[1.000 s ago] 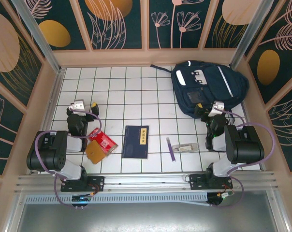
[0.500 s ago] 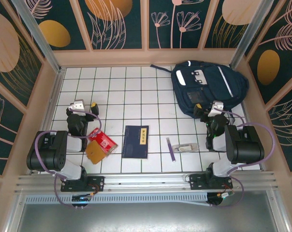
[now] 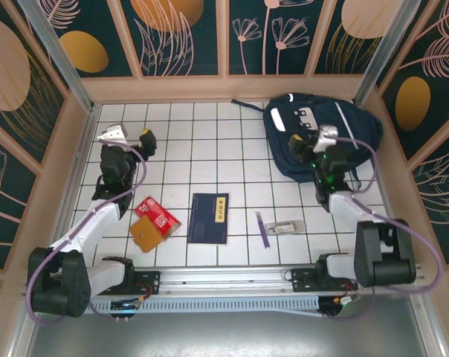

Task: Pack the student bag

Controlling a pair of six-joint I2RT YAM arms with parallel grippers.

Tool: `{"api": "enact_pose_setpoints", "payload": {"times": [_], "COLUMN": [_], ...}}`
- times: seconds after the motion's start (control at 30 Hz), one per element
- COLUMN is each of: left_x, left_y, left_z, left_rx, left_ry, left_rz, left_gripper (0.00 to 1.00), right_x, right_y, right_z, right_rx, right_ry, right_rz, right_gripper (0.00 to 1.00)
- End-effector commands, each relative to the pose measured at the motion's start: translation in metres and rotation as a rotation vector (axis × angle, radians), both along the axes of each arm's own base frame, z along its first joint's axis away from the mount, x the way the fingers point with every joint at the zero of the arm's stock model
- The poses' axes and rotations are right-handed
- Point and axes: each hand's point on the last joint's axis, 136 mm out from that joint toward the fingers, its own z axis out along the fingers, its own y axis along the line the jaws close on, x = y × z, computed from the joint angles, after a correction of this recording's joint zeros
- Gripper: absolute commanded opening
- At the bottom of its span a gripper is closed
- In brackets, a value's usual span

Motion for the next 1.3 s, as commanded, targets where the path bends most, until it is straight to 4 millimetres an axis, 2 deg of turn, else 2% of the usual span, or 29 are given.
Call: {"api": "enact_pose_setpoints", "payload": {"times": [0.0,0.07,0.13,0.2,0.23,0.3,0.33,0.4,0.47,0.6,0.77,0.8,0.83,0.87,0.9,0.97,1.03,1.07,1.17,1.27], "left_x": [-0.016,-0.015,-0.013,-0.013,-0.013,-0.017,-0.020,-0.027,-0.034,-0.042,-0.035,-0.032,-0.030,-0.027,-0.025,-0.021,-0.018,-0.018,-0.018,-0.022], "left_y": [-0.023,-0.029,-0.024,-0.027,-0.031,-0.046,-0.052,-0.067,-0.082,-0.112,-0.134,-0.138,-0.145,-0.150,-0.154,-0.162,-0.169,-0.172,-0.191,-0.216], "left_z": [-0.073,-0.075,-0.075,-0.073,-0.072,-0.073,-0.075,-0.078,-0.080,-0.082,-0.082,-0.082,-0.082,-0.082,-0.084,-0.087,-0.092,-0.094,-0.100,-0.116], "left_rx": [-0.261,-0.261,-0.249,-0.228,-0.220,-0.220,-0.225,-0.217,-0.192,-0.199,-0.254,-0.272,-0.294,-0.311,-0.324,-0.329,-0.324,-0.323,-0.321,-0.311], "left_ry": [0.337,0.372,0.386,0.402,0.411,0.423,0.438,0.459,0.476,0.502,0.517,0.523,0.528,0.535,0.545,0.561,0.578,0.582,0.604,0.656], "left_rz": [-0.047,-0.083,-0.052,-0.074,-0.093,-0.165,-0.185,-0.240,-0.288,-0.396,-0.448,-0.458,-0.483,-0.496,-0.506,-0.521,-0.523,-0.524,-0.543,-0.571], "left_gripper": [0.99,0.99,0.99,0.99,0.99,0.99,0.99,0.99,0.99,0.99,0.99,0.99,0.99,0.99,0.99,0.99,0.99,0.99,0.99,0.99], "right_x": [0.001,0.014,0.021,0.029,0.033,0.037,0.041,0.046,0.050,0.058,0.068,0.071,0.076,0.078,0.079,0.077,0.074,0.073,0.065,0.050], "right_y": [0.022,0.018,0.011,0.003,0.003,0.011,0.017,0.029,0.052,0.107,0.194,0.210,0.224,0.233,0.237,0.229,0.201,0.180,0.092,0.015], "right_z": [-0.072,-0.087,-0.105,-0.121,-0.130,-0.142,-0.140,-0.131,-0.110,-0.061,-0.026,-0.019,-0.011,-0.003,0.006,0.022,0.019,0.011,-0.025,-0.052], "right_rx": [-0.068,-0.112,-0.178,-0.224,-0.236,-0.237,-0.219,-0.159,-0.032,0.303,0.601,0.634,0.679,0.724,0.762,0.791,0.738,0.695,0.491,0.336], "right_ry": [0.320,0.380,0.432,0.477,0.506,0.553,0.561,0.551,0.517,0.453,0.370,0.351,0.339,0.334,0.325,0.306,0.324,0.335,0.374,0.437], "right_rz": [0.089,0.036,-0.025,-0.083,-0.087,-0.048,-0.024,0.001,0.077,0.142,0.199,0.247,0.295,0.348,0.399,0.476,0.467,0.424,0.165,-0.082], "right_gripper": [0.92,0.92,0.92,0.86,0.78,0.45,0.29,0.12,0.00,0.00,0.00,0.12,0.30,0.38,0.40,0.44,0.47,0.48,0.53,0.57]}}
